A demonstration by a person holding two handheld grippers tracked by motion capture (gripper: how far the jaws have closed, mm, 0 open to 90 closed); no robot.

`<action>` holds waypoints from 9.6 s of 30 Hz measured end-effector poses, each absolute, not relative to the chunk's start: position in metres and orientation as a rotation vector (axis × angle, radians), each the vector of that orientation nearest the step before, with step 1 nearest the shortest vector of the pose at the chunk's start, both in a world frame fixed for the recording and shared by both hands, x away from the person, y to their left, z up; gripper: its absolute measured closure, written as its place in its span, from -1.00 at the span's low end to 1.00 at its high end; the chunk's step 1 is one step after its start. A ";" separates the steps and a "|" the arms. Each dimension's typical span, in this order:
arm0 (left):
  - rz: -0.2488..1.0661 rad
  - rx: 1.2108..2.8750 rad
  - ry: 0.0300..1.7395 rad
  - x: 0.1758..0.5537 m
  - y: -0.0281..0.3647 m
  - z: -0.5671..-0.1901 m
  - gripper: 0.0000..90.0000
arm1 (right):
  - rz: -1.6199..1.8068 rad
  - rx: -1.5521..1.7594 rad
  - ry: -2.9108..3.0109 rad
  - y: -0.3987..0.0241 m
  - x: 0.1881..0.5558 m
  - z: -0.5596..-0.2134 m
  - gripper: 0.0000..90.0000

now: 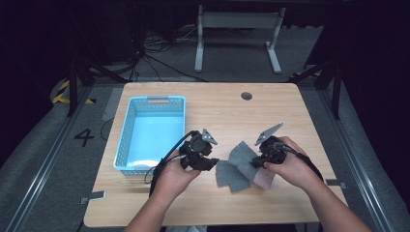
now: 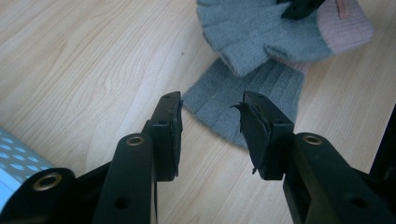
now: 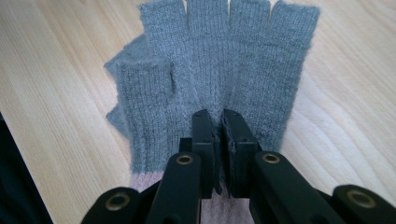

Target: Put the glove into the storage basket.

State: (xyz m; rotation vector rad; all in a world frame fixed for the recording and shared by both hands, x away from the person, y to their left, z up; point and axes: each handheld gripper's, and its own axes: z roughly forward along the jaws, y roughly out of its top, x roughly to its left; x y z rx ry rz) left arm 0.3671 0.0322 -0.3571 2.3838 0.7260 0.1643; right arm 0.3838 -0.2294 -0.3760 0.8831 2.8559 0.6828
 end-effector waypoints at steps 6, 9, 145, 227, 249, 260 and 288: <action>0.112 2.364 0.748 0.368 0.032 -0.358 0.34 | 0.671 0.845 2.898 -0.219 0.382 -0.385 0.89; 0.083 2.359 0.756 0.369 0.033 -0.359 0.37 | 0.664 0.827 2.913 -0.216 0.381 -0.388 0.89; 0.111 2.541 0.673 0.328 -0.005 -0.398 0.96 | 0.919 0.989 2.638 -0.288 0.363 -0.400 0.95; 0.112 2.436 0.723 0.371 -0.038 -0.401 -0.17 | 0.948 1.175 2.518 -0.329 0.357 -0.402 0.63; 0.126 2.547 0.671 0.373 -0.070 -0.434 -0.58 | 1.054 1.210 2.538 -0.330 0.358 -0.405 0.53; 0.106 2.558 0.668 0.374 -0.071 -0.439 -0.62 | 1.054 1.215 2.541 -0.330 0.358 -0.407 0.52; 0.101 2.594 0.625 0.365 -0.075 -0.434 0.21 | 1.069 1.214 2.530 -0.330 0.358 -0.407 0.48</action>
